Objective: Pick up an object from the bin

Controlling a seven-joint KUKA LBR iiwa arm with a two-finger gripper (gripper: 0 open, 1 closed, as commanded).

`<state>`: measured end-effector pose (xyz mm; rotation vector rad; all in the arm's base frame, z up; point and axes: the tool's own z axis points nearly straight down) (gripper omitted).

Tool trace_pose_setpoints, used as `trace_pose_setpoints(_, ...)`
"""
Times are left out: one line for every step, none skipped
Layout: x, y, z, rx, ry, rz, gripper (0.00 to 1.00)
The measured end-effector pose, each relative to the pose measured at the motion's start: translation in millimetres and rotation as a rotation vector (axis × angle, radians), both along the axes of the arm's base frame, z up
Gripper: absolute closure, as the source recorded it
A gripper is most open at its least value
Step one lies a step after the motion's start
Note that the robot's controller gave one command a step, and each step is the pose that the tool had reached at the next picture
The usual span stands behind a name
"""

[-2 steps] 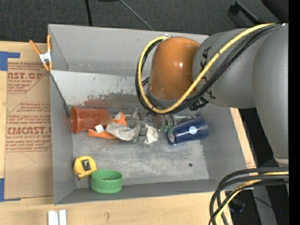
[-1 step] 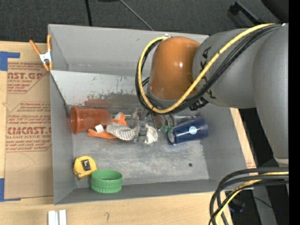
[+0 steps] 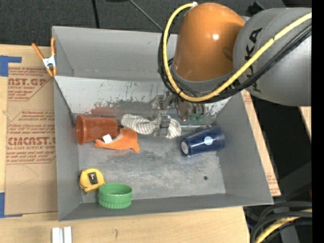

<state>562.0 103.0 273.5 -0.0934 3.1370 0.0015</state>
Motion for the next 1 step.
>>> trace_pose_setpoints(0.0,0.0,0.0,0.000,0.000,0.000,1.00)
